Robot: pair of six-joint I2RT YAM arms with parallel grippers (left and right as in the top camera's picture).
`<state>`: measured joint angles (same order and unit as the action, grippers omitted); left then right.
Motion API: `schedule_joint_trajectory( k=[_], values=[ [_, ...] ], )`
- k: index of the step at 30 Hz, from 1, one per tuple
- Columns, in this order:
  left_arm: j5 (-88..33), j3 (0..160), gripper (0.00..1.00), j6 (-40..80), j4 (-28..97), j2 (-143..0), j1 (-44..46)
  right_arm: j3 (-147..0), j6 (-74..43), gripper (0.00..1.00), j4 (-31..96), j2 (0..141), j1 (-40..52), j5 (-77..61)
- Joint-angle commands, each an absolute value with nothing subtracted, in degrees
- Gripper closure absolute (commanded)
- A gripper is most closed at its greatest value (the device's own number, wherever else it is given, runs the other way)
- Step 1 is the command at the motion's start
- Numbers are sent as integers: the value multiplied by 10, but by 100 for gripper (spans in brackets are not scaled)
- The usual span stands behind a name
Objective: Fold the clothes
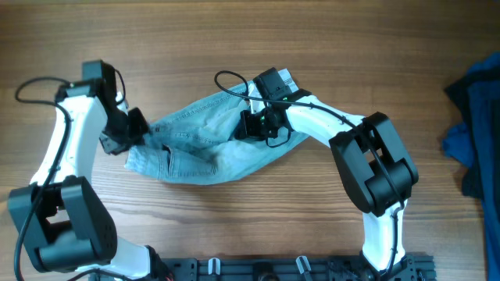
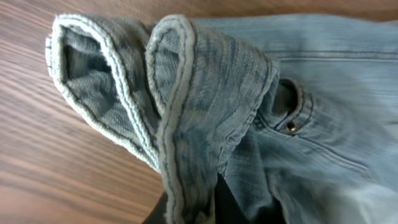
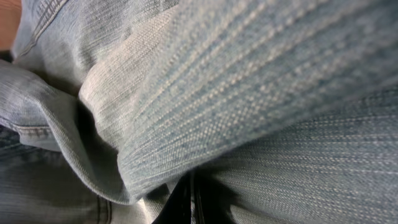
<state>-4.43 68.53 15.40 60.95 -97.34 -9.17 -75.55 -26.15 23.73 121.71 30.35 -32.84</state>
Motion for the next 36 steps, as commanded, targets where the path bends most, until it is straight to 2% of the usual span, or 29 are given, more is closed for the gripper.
schedule_joint_trajectory(
  k=[1,5,9,19,24,26,27,31,34,36],
  values=[
    [-73,638,90,183,581,-977,-92,-756,-249,96,229,1235,305,-323],
    [-75,637,88,163,568,-977,-91,-756,-226,96,224,1235,322,-359],
    [-75,637,87,163,568,-977,-91,-756,-207,96,154,1235,338,-408],
    [-76,637,87,163,574,-974,-91,-756,-296,95,-36,1235,337,-327],
    [-161,656,83,124,576,-926,-91,-756,-308,92,-16,1235,337,-303],
    [-188,668,85,106,576,-889,-91,-756,-319,92,14,1235,337,-274],
    [-189,674,88,106,576,-866,-91,-756,-316,82,30,1235,335,-263],
    [-189,676,92,91,576,-782,-91,-758,-262,59,64,1233,314,-259],
    [-193,676,91,63,582,-741,-85,-758,-254,52,92,1223,288,-270],
    [-193,676,90,49,582,-734,-74,-758,-246,51,98,1220,277,-300]
  ],
)
